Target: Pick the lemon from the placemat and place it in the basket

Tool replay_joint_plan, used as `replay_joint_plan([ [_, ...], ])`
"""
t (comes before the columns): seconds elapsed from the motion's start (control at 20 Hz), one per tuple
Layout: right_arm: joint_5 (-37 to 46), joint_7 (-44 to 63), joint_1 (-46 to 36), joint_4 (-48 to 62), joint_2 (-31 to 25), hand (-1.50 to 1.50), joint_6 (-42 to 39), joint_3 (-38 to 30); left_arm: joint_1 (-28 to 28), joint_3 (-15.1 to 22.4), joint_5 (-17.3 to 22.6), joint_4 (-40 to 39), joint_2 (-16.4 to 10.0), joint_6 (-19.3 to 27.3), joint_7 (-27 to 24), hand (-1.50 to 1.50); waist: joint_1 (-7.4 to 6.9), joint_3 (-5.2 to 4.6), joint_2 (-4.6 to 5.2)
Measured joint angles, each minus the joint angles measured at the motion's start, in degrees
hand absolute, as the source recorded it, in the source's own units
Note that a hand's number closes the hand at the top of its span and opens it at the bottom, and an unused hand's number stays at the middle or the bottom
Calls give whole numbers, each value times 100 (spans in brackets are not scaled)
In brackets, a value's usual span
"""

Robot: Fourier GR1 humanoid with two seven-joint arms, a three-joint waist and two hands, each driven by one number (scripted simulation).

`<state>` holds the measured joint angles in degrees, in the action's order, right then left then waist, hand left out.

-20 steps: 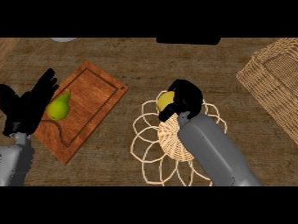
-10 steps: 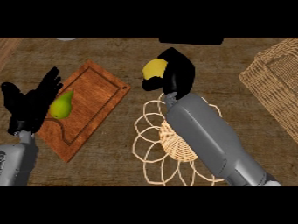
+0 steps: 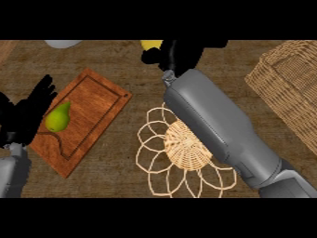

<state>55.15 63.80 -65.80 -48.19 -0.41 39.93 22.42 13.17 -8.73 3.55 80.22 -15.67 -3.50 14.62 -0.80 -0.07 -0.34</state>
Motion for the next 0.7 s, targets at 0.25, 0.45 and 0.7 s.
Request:
replay_joint_plan([
  [0.25,456,231,-526,210,-197,150,-254,-484,-73,0,-59,-35,64,69,-97,0,57,0,6],
  [0.45,712,306,-843,294,-438,150,-442,-839,-11,-36,-53,-121,51,53,-142,0,84,0,9],
  [0.7,880,161,-1072,548,-910,150,-531,-1306,-48,-18,-56,-17,78,63,-83,0,56,3,21],
])
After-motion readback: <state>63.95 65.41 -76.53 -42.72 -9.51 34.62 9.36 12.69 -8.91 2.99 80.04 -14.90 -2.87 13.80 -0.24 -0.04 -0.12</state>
